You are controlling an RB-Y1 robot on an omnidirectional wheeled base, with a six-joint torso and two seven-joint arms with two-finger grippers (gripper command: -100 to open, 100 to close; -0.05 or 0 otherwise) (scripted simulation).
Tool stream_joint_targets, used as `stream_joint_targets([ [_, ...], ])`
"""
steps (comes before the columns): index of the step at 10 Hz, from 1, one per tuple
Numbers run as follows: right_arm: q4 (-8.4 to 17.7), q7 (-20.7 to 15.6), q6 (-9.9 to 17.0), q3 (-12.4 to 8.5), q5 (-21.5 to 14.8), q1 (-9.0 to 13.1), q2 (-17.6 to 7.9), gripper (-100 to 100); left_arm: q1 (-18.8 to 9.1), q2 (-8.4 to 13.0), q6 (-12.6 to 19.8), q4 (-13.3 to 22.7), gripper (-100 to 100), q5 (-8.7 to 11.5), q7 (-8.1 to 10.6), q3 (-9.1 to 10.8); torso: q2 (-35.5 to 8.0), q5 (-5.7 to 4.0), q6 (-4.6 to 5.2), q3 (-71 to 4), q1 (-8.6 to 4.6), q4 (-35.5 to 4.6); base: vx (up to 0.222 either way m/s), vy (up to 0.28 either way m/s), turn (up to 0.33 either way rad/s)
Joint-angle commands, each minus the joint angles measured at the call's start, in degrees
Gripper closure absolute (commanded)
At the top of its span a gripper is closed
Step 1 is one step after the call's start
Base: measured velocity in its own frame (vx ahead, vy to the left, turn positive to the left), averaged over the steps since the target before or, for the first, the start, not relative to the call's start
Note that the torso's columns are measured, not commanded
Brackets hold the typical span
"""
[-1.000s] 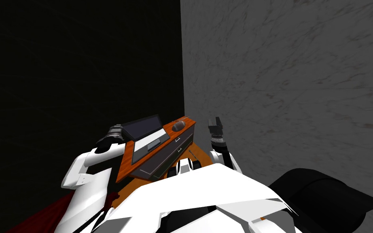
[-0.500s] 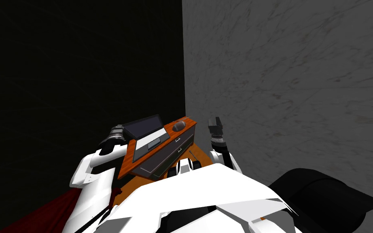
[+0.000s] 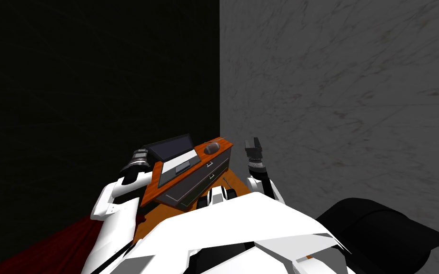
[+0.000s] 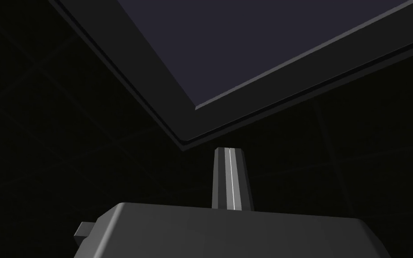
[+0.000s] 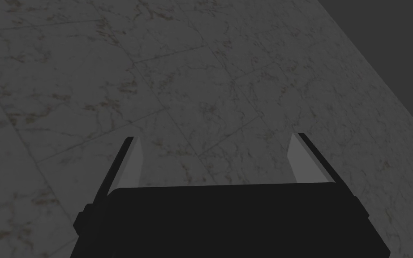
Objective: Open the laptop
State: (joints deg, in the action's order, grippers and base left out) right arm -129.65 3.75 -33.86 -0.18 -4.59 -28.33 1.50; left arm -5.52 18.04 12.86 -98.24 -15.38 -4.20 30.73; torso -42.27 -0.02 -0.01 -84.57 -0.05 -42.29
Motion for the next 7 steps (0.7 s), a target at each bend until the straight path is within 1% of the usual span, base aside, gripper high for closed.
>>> stream_joint_targets([
  [1,0.00,0.00,0.00,0.00,0.00,0.01,0.00,0,0.06,-0.75,-4.58,0.66,100,-0.62,0.17,0.23,-0.02,0.00,0.04,0.00,0.01,0.00,0.004,-0.020,-0.015],
  [2,0.00,0.00,0.00,0.00,0.00,0.01,0.00,0,-0.11,-2.08,-6.48,2.59,100,-1.86,0.50,0.77,-0.04,0.02,0.04,0.02,0.08,-0.01,0.005,-0.031,0.106],
  [3,0.00,0.00,0.00,0.00,0.00,0.00,0.00,0,-0.11,-2.08,-8.18,2.59,100,-1.86,0.50,0.77,-0.04,0.03,-0.01,0.02,0.06,0.00,0.007,-0.036,0.114],
  [4,0.00,0.00,0.00,0.00,0.00,0.01,0.00,0,-0.11,-2.08,-9.69,2.59,100,-1.86,0.50,0.77,-0.02,0.01,0.01,0.01,0.05,0.00,0.005,-0.019,0.012],
  [5,0.00,0.00,0.00,0.00,0.00,0.01,0.00,0,-0.29,-3.41,-11.37,4.51,100,-3.11,0.84,1.30,-0.01,0.02,0.04,0.00,0.08,0.00,0.011,-0.030,0.118],
  [6,0.00,0.00,0.00,0.00,0.00,0.00,0.00,0,-0.29,-3.41,-12.94,4.51,100,-3.11,0.84,1.30,0.01,0.03,-0.01,-0.01,0.05,0.01,0.008,-0.038,0.094],
  [7,0.00,0.00,0.00,0.00,0.00,0.01,0.00,0,-0.29,-3.41,-14.64,4.51,100,-3.11,0.84,1.30,0.00,0.01,0.03,0.00,0.02,0.00,0.004,-0.022,0.001],
])
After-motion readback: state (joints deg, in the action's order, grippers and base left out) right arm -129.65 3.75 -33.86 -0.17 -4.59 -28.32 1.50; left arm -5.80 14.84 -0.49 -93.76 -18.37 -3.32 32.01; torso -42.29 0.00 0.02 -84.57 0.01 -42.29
